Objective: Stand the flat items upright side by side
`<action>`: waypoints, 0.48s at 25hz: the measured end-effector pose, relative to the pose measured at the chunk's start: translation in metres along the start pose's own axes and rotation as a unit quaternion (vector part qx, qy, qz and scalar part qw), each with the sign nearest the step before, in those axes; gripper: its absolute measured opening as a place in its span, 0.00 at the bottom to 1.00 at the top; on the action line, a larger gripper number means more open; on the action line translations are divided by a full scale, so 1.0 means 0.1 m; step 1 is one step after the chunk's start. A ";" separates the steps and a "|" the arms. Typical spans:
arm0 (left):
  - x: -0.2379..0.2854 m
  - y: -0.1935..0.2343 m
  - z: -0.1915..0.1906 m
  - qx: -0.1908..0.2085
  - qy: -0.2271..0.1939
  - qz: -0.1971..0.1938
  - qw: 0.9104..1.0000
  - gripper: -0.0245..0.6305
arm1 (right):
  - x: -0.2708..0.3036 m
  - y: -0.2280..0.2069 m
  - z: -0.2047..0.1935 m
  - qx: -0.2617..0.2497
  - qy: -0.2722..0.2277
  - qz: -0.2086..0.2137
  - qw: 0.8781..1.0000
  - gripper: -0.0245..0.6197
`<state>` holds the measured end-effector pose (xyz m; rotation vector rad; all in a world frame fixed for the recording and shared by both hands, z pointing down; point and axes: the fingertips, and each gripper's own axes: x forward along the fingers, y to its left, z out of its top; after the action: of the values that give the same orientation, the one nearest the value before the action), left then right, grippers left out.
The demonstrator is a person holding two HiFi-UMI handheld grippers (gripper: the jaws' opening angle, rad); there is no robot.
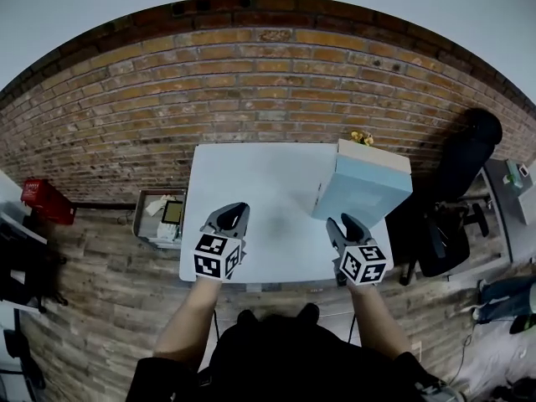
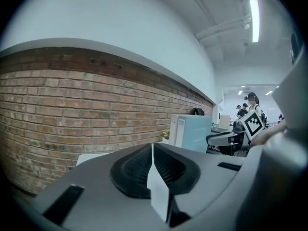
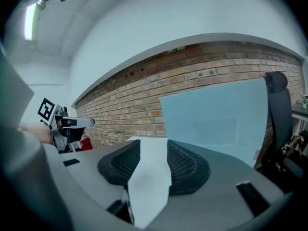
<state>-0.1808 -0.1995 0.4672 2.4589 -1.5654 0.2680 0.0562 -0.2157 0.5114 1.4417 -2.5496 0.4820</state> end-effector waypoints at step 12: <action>-0.80 0.59 0.38 0.026 -0.018 0.005 0.999 0.06 | -0.03 0.93 0.75 -0.048 -0.065 0.061 0.995 0.06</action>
<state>-0.2665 -0.1651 0.4144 2.5095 -1.6057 0.2695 -0.0211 -0.1963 0.4231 1.3314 -2.7347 0.2861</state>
